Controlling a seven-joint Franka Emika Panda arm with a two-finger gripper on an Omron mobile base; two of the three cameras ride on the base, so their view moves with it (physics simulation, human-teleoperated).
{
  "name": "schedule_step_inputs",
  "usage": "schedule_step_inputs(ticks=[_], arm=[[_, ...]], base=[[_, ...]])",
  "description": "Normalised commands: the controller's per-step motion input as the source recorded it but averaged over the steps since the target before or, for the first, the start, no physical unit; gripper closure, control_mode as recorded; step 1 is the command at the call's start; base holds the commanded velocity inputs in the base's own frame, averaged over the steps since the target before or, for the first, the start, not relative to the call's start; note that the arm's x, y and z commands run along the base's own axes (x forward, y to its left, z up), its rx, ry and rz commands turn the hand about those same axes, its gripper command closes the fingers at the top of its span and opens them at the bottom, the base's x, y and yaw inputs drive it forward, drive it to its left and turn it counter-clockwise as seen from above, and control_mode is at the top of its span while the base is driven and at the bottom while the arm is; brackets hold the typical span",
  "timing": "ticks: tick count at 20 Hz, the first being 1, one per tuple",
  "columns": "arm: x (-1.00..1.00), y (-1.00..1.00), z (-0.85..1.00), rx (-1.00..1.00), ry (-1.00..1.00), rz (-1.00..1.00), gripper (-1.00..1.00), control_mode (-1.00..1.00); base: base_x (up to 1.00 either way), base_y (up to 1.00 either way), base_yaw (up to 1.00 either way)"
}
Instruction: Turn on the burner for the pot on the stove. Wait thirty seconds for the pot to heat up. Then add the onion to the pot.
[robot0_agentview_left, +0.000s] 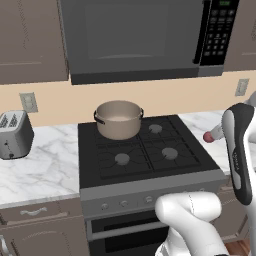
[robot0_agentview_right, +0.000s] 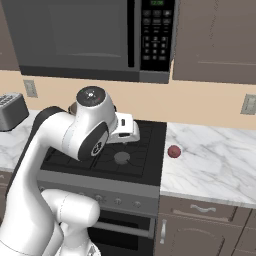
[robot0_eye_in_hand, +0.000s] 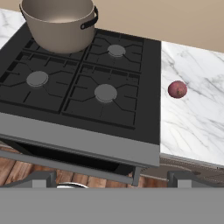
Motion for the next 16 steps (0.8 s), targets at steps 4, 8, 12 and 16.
schedule_step_inputs(ticks=[4, 8, 12, 16], arm=[[0.00, 0.00, 0.00, 0.00, 0.00, 0.00, -1.00, -1.00], [0.00, 0.00, 0.00, 0.00, 0.00, 0.00, -1.00, -1.00], [0.00, 0.00, 0.00, 0.00, 0.00, 0.00, -1.00, -1.00], [0.00, 0.00, 0.00, 0.00, 0.00, 0.00, -1.00, -1.00]], base=[[0.00, 0.00, 0.00], [0.00, 0.00, 0.00], [0.00, 0.00, 0.00], [0.00, 0.00, 0.00]])
